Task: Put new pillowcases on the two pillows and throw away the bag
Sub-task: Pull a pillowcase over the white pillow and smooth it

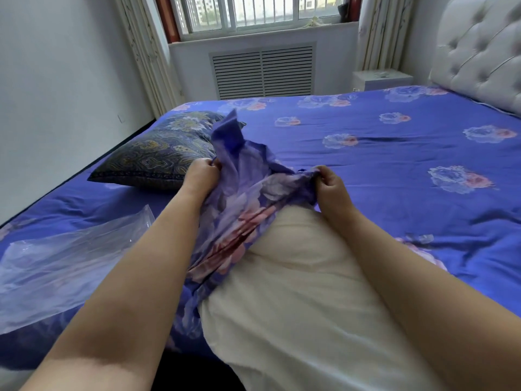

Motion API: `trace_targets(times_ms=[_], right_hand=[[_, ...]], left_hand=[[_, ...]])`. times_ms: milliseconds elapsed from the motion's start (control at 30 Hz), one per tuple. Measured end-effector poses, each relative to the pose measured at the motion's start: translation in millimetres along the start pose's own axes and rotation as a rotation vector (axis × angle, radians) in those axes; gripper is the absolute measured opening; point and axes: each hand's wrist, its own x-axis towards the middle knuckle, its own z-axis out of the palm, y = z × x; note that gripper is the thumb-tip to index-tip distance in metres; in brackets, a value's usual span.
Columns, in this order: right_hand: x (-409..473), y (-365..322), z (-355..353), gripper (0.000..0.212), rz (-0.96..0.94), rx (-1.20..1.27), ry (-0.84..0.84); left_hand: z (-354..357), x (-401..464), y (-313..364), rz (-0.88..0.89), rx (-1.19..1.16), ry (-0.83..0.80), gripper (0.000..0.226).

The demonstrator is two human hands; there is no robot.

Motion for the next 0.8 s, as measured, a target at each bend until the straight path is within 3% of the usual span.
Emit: trace_targets(times_ms=[67,167,267,367,500,600,633,733,800], right_hand=[[-7.4,-21.2,8.8,0.039,0.005,-0.059,-0.13],[-22.1,-52.9,-12.1,0.05,0.037,-0.485,-0.517],[-25.3,-57.5,-67.3,0.059,0.285,-0.722,-0.676],[-30.9,-32.3,-102.8,0.073,0.484,-0.673,-0.662],[-36.0,-17.8,-116.4,0.079,0.582,-0.27,-0.751],[-34.3,-16.3,-112.0,0.081,0.433,-0.248,-0.755],[-36.7,-13.1,-100.7,0.072,0.307,-0.315,-0.675],[-48.1,6.4,-58.0,0.029,-0.241,-0.648,-0.228],[-53.8,9.8,-37.6,0.029,-0.446,-0.738,-0.098]], left_hand=[[-8.3,5.3,-4.4,-0.125,-0.055,0.023,0.033],[-22.5,14.8,-25.1,-0.249,-0.285,0.106,0.042],[-37.3,18.1,-55.1,-0.346,-0.167,0.15,0.041],[-26.8,17.6,-75.4,-0.305,-0.042,0.104,0.048],[0.4,16.0,-78.6,-0.333,-0.083,0.042,0.049],[7.5,18.7,-82.2,-0.393,-0.247,-0.003,0.051],[10.6,23.7,-89.9,-0.402,-0.305,-0.012,0.053],[26.7,37.5,-118.5,-0.424,-0.345,-0.037,0.06],[31.6,32.7,-120.6,-0.451,-0.359,-0.039,0.053]])
